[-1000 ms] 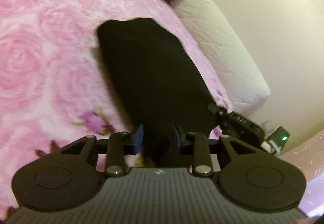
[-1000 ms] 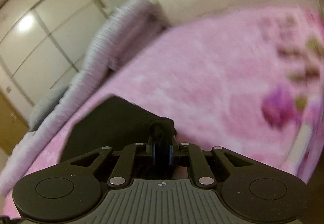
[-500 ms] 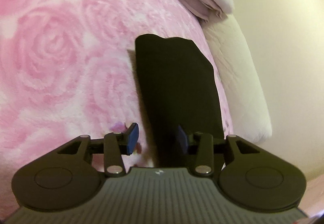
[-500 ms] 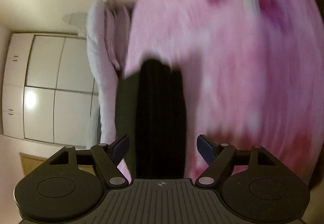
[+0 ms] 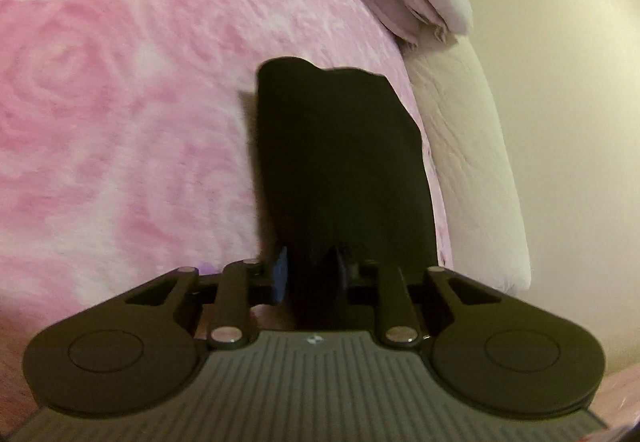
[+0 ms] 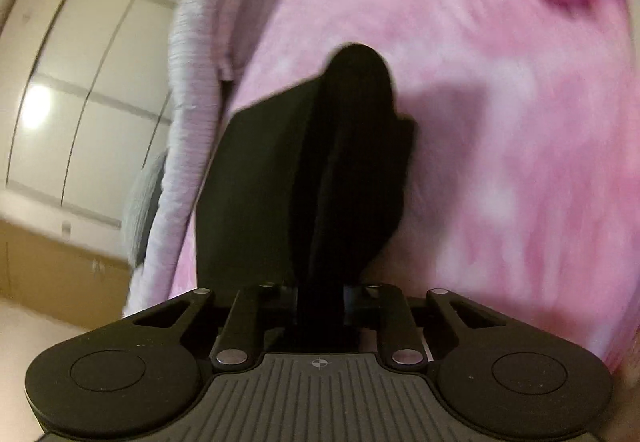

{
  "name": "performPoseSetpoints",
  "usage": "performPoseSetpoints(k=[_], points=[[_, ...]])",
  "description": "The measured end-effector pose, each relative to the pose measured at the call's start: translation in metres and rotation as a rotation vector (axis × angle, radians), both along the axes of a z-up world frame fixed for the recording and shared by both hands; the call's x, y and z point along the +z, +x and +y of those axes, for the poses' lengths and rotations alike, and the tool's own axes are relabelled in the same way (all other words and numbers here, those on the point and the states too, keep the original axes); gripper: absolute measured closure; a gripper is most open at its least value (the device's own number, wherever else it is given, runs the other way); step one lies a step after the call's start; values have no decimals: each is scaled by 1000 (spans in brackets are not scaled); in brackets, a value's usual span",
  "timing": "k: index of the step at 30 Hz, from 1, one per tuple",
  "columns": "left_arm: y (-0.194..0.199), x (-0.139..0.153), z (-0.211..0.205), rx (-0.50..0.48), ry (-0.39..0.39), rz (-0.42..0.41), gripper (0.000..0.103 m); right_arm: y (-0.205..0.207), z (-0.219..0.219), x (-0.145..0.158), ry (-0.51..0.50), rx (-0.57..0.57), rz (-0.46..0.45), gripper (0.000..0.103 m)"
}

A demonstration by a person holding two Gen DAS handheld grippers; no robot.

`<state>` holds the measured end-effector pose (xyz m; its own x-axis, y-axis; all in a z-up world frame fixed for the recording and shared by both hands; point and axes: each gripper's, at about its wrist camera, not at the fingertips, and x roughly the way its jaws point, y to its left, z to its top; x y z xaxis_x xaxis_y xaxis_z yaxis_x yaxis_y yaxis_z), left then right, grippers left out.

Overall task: Fold clothes
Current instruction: 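Lift the trousers with both grippers and fold them over again, then lower the folded black trousers onto the sheet with both grippers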

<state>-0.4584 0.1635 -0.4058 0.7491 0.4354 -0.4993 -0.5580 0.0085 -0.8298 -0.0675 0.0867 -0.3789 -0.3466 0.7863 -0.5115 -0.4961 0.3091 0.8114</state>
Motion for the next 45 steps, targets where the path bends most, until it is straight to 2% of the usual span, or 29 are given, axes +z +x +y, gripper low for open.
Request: performPoseSetpoints(k=[6, 8, 10, 11, 13, 15, 18, 21, 26, 29, 30, 31, 33, 37, 39, 40, 45], points=[[63, 6, -19, -198, 5, -15, 85, 73, 37, 11, -3, 60, -130, 84], [80, 6, -28, -254, 37, 28, 85, 92, 57, 1, -12, 107, -89, 80], [84, 8, -35, -276, 70, 65, 84, 97, 59, 0, -23, 135, -77, 66], [79, 8, -37, -265, 73, 65, 84, 94, 51, 4, -17, 114, -101, 61], [62, 8, -38, -224, 68, 58, 78, 88, 35, 14, -5, 68, -151, 34], [38, 9, -35, -148, 59, 62, 74, 77, 16, 11, -4, 12, -109, 28], [5, 9, -23, -23, 42, 60, 71, 60, -12, 6, -3, -73, -43, 28], [-11, 5, -9, 64, 11, 38, 70, 43, -40, 2, -2, -158, 23, 28], [-12, -10, 5, 118, -56, -15, 69, 16, -86, -6, 0, -298, 134, 28], [-6, -17, 5, 145, -85, -25, 69, 15, -71, -3, -20, -305, 61, 31], [-5, -17, 3, 154, -87, -29, 69, 15, -65, -1, -32, -306, 28, 58], [-4, -16, 1, 159, -84, -30, 69, 15, -60, 1, -43, -307, -5, 71], [-2, -11, -5, 164, -71, -28, 69, 23, -53, 5, -43, -287, -17, 76], [7, -8, -4, 166, -44, -32, 67, 46, -41, 6, -19, -326, -60, 75], [11, -10, -5, 168, -50, -42, 67, 46, -44, 2, -21, -328, -30, 72], [12, -12, -6, 167, -54, -48, 67, 46, -46, 0, -22, -329, -14, 65], [16, -15, -14, 170, -50, -71, 69, 48, -52, -9, -22, -334, 53, 63]])
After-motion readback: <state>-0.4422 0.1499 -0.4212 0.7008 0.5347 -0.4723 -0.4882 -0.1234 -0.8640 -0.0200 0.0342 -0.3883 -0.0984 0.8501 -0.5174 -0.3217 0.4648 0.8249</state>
